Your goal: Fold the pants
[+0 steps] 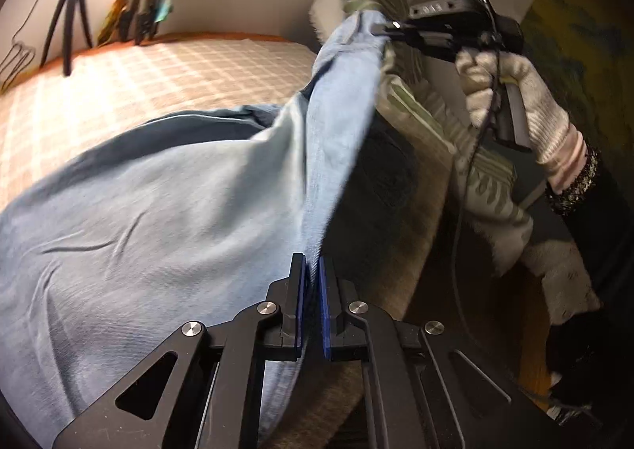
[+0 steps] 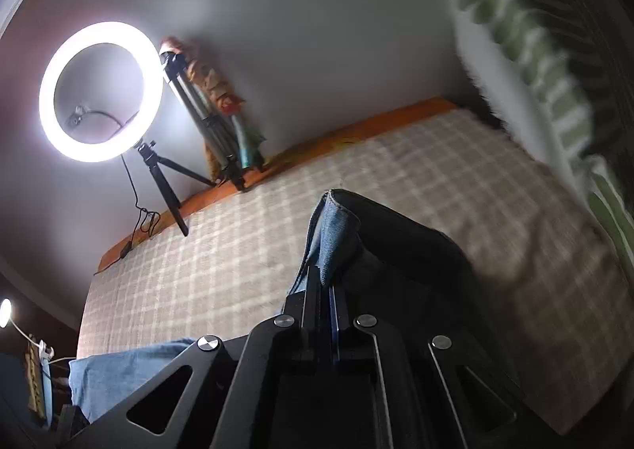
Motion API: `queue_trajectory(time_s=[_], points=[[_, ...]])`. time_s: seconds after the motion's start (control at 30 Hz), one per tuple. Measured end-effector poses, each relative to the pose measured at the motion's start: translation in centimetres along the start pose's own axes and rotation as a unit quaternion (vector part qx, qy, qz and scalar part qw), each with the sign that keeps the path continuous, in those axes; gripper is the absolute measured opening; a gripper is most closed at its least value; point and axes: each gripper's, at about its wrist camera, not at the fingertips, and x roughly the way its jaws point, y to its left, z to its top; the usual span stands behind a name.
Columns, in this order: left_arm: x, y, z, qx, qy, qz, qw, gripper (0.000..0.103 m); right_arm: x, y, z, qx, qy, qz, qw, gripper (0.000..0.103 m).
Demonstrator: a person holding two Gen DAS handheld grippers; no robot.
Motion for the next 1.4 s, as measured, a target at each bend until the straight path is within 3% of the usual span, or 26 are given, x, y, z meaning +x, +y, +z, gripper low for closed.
queue_trajectory(time_s=[0.17, 0.33, 0.53, 0.63, 0.73, 0.77, 0.8, 0.9, 0.97, 1.13, 1.23, 1.3, 1.4], points=[[1.2, -1.4, -0.1, 0.033, 0.019, 0.006, 0.9993, 0.005, -1.5, -5.7, -4.0, 0.051, 0.002, -0.005, 0.999, 0.0], [2.0, -1.9, -0.8, 0.047, 0.04, 0.007, 0.9981, 0.005, 0.1, -10.8, -8.6, 0.11, 0.04, -0.02, 0.993, 0.0], [2.4, -1.9, -1.1, 0.053, 0.057, 0.007, 0.9969, 0.005, 0.7, -12.7, -11.0, 0.129, 0.062, -0.029, 0.989, 0.0], [1.8, -1.6, -1.0, 0.047, 0.059, 0.011, 0.9971, 0.005, 1.0, -12.4, -10.7, 0.108, 0.077, -0.047, 0.99, 0.001], [-0.3, -1.1, -0.7, 0.031, 0.04, 0.018, 0.9986, 0.011, 0.3, -11.1, -9.9, 0.057, 0.081, -0.097, 0.99, 0.016], [-1.3, -0.7, -0.5, 0.025, 0.031, 0.022, 0.999, 0.012, -0.2, -10.5, -9.5, 0.036, 0.072, -0.115, 0.99, 0.028], [-2.3, -0.2, -0.3, 0.019, 0.022, 0.026, 0.9992, 0.013, -0.9, -9.7, -9.0, 0.013, 0.058, -0.128, 0.99, 0.031], [-6.7, 1.9, 0.1, 0.003, -0.018, 0.055, 0.9983, 0.025, -2.5, -7.1, -7.3, -0.04, 0.019, -0.126, 0.991, 0.032], [-9.4, 3.1, 0.0, -0.011, -0.04, 0.076, 0.9963, 0.026, -2.8, -4.9, -6.2, -0.072, 0.004, -0.118, 0.99, 0.035], [-17.2, 7.2, -2.5, -0.056, -0.09, 0.151, 0.9828, 0.028, -0.7, 1.8, -4.6, -0.187, 0.007, -0.012, 0.982, 0.044], [-21.3, 9.8, -5.0, -0.094, -0.105, 0.205, 0.9686, 0.033, 1.8, 6.1, -5.1, -0.27, 0.022, 0.03, 0.962, 0.049], [-23.3, 11.3, -6.6, -0.126, -0.113, 0.23, 0.9584, 0.033, 3.6, 8.5, -5.6, -0.32, 0.039, 0.041, 0.946, 0.06], [-26.9, 14.1, -10.4, -0.186, -0.133, 0.267, 0.9363, 0.033, 6.6, 11.6, -6.3, -0.387, 0.073, 0.043, 0.918, 0.061]])
